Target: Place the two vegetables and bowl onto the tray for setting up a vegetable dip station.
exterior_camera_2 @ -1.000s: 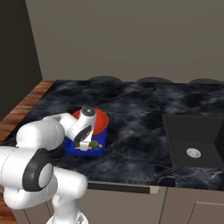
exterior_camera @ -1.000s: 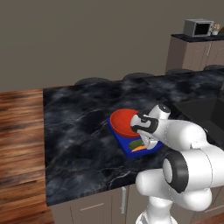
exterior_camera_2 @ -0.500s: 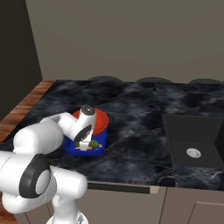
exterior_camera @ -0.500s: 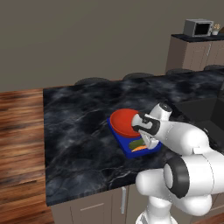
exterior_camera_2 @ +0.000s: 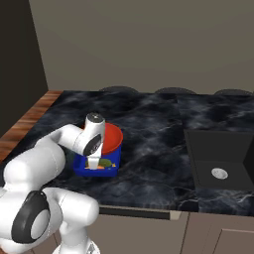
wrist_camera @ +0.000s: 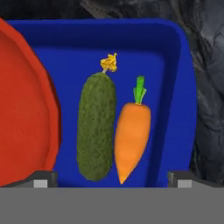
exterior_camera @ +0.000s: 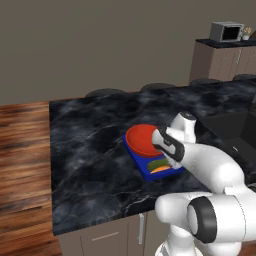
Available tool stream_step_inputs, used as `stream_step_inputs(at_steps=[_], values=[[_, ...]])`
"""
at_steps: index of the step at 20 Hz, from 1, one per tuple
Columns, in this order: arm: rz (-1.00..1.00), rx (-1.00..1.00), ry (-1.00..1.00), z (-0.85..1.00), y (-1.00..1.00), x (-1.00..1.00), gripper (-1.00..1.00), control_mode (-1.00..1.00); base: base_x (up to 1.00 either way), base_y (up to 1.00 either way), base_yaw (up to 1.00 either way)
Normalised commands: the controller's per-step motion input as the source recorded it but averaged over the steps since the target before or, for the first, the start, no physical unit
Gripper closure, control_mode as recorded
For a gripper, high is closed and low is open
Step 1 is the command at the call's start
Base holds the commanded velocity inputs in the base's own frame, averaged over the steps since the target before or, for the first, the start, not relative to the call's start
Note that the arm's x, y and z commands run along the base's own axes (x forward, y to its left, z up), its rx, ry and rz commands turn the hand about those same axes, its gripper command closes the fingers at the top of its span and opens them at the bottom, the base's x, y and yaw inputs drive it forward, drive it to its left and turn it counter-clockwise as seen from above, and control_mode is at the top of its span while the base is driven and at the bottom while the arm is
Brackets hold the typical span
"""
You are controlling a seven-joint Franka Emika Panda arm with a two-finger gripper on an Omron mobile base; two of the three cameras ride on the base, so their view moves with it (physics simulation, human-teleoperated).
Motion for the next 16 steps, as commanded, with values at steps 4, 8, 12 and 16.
stream_step_inputs(at_steps=[4,8,12,16], values=[[0.10,-0.14,0.05,0.25,0.00,-0.42,-1.00,-1.00,0.00,0.00,0.00],[0.13,-0.07,0.00,0.20,-0.01,-0.52,-1.00,-1.00,0.00,0.00,0.00],[0.21,-0.06,0.00,0.18,0.00,-0.55,-1.00,-1.00,0.00,0.00,0.00],[0.23,-0.04,0.00,0.19,0.00,-0.56,-1.00,-1.00,0.00,0.00,0.00]])
